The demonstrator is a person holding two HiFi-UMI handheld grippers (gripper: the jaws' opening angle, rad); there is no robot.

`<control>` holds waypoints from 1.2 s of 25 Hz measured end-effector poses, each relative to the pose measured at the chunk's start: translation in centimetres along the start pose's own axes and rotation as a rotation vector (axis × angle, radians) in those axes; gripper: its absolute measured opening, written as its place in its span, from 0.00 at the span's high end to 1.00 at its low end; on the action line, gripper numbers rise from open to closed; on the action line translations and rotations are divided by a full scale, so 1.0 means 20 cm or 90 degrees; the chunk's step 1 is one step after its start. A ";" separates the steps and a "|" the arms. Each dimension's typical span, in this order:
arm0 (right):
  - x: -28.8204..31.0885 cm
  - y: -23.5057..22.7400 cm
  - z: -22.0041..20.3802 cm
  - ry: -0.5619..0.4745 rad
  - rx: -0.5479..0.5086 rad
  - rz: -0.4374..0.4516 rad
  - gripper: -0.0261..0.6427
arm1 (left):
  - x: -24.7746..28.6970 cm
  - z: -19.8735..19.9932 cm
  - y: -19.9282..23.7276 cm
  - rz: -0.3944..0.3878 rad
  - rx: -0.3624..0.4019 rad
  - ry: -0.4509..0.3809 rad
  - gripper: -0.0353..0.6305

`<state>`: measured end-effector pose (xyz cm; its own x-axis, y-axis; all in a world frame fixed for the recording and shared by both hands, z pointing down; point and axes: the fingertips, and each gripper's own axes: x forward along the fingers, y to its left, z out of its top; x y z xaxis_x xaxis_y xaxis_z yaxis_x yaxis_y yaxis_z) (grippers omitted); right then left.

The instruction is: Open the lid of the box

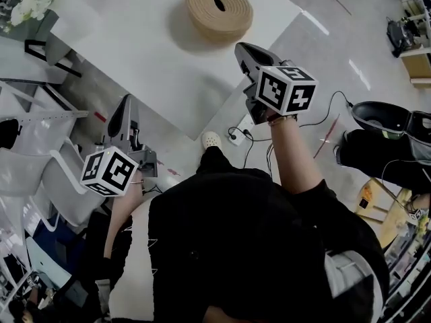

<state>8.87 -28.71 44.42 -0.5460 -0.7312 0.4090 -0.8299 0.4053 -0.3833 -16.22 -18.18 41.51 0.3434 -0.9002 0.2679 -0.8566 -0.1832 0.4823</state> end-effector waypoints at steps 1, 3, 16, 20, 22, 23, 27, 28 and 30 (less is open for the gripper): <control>0.01 -0.01 0.01 -0.001 -0.003 0.001 0.95 | 0.00 0.00 0.00 0.002 0.000 0.001 0.93; 0.03 -0.04 0.04 -0.006 -0.015 0.002 0.95 | 0.01 0.00 0.00 0.004 0.003 0.003 0.93; 0.19 -0.07 0.21 0.011 -0.190 0.025 0.81 | -0.03 0.12 0.11 0.084 -0.010 -0.046 0.93; 0.26 -0.03 0.22 0.015 -0.208 0.059 0.78 | -0.01 0.15 0.11 0.089 -0.012 -0.060 0.93; 0.28 -0.01 0.20 0.032 -0.225 0.074 0.74 | 0.00 0.16 0.11 0.089 -0.009 -0.065 0.93; 0.29 0.00 0.18 0.043 -0.235 0.081 0.73 | 0.01 0.17 0.11 0.089 -0.009 -0.067 0.93; 0.32 0.01 0.13 0.091 -0.296 0.089 0.70 | 0.04 0.20 0.09 0.084 -0.008 -0.072 0.93; 0.32 0.01 0.11 0.102 -0.315 0.088 0.70 | 0.04 0.20 0.08 0.083 -0.007 -0.074 0.93; 0.33 0.01 0.09 0.123 -0.350 0.084 0.68 | 0.05 0.21 0.07 0.080 -0.008 -0.078 0.93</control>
<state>5.29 -34.36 45.58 -0.6166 -0.5630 0.5503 -0.6632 0.7481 0.0224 -18.79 -20.90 39.01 0.1846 -0.9570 0.2236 -0.8848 -0.0628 0.4618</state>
